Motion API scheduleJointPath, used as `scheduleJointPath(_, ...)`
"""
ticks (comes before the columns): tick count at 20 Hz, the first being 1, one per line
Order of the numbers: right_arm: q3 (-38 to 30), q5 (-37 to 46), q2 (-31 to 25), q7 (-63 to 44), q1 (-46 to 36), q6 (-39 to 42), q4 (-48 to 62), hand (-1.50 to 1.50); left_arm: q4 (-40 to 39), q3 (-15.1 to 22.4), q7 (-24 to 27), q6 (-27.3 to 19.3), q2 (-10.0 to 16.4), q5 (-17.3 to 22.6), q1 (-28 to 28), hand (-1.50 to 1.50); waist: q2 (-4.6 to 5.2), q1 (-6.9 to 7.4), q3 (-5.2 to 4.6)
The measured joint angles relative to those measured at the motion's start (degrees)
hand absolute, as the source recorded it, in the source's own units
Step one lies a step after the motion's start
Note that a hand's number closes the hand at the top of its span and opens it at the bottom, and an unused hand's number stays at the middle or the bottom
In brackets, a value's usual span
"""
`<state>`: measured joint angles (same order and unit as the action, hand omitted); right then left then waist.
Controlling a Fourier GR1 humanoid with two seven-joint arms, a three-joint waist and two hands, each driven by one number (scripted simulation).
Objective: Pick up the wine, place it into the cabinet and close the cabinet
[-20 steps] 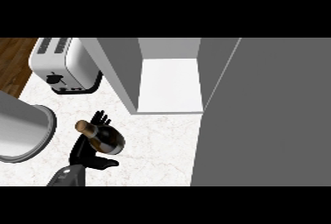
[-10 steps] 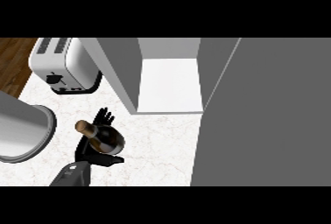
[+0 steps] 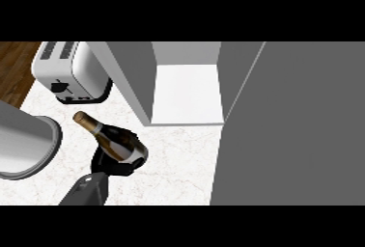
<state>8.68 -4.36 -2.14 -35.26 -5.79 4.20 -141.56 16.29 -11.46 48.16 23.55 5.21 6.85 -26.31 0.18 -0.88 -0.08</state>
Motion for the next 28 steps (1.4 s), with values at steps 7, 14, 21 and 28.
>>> scheduleJointPath(7, -0.1, 0.1, 0.1, 2.3, 2.6, 1.1, 0.0, -1.50, 2.1, -2.1, -2.0, 0.2, 0.1, 3.3, 0.8, 1.50, -0.18, 0.46, 0.05)
scheduleJointPath(14, -2.0, -0.4, -0.4, 3.1, 2.9, 2.2, 0.5, -1.50, 5.6, -6.4, -2.2, -2.0, 1.2, 8.9, 5.1, 1.50, -0.25, 0.83, 0.09)
scheduleJointPath(21, -3.3, -1.0, -0.6, 1.3, 1.0, 1.9, 0.6, -1.50, 14.8, -5.3, -5.7, -1.9, -0.6, 12.0, 8.8, 1.50, -0.33, 0.99, 0.09)
scheduleJointPath(28, -2.8, -0.8, 0.1, 0.8, -0.2, 1.5, 1.2, -1.50, 29.6, 1.9, -11.4, -4.3, -3.7, 13.6, 14.6, 1.50, -0.42, 1.22, 0.13)
